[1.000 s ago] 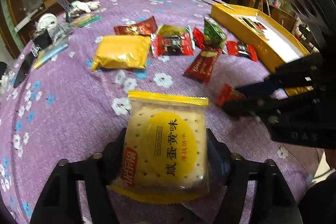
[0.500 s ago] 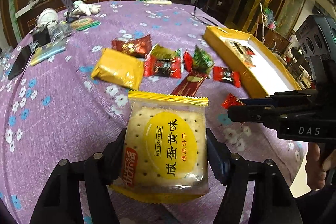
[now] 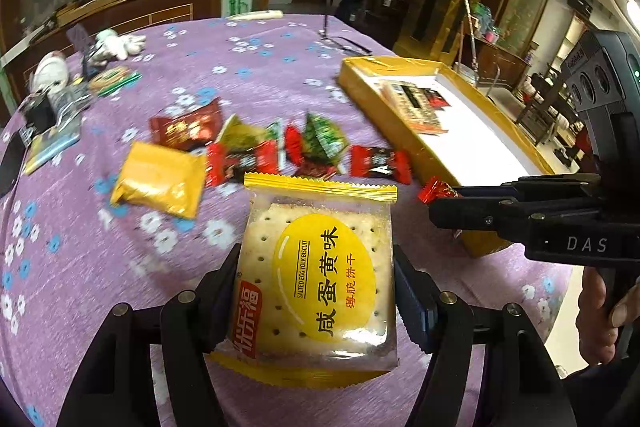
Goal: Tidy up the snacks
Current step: 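Carry the yellow cracker pack and red candy over the tray with both tools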
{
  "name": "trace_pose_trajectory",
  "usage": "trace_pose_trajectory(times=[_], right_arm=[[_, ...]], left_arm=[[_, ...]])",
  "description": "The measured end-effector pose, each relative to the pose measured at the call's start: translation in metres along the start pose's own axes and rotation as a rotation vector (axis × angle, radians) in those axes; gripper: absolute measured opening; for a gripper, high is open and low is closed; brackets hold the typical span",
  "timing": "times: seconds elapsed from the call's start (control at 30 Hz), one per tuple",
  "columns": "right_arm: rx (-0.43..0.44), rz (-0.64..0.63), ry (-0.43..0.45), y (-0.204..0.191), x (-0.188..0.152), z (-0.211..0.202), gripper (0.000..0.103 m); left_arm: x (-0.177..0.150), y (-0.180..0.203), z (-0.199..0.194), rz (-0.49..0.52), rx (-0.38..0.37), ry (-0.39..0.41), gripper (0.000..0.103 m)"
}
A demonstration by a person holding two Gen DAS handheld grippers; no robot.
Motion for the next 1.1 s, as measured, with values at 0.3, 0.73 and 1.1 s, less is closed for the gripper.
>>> trace_pose_trajectory(times=[0.3,0.73,1.1], right_arm=[[-0.039,0.105,0.062,0.047,-0.003,-0.038,0.02],[-0.116,0.225,0.128,0.113,-0.009,-0.084,0.02],[-0.141,0.304,0.145,0.164,-0.005,-0.104,0.02]], left_arm=[[0.025,0.051,0.003,0.07,-0.061,0.015,0.072],[0.054,0.132,0.014,0.161,-0.134,0.018,0.072],[0.068,0.179,0.044,0.192,-0.145,-0.013,0.072]])
Point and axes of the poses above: each gripper's, at about its wrist camera, not at the fingertips, and z roughly the way its jaws point, y to its right, x to its top, the point moved 8 cm from there along z, roughly the way its jaws point, and after that the axes turned 12 degrees about x, right-handed, at the moved point
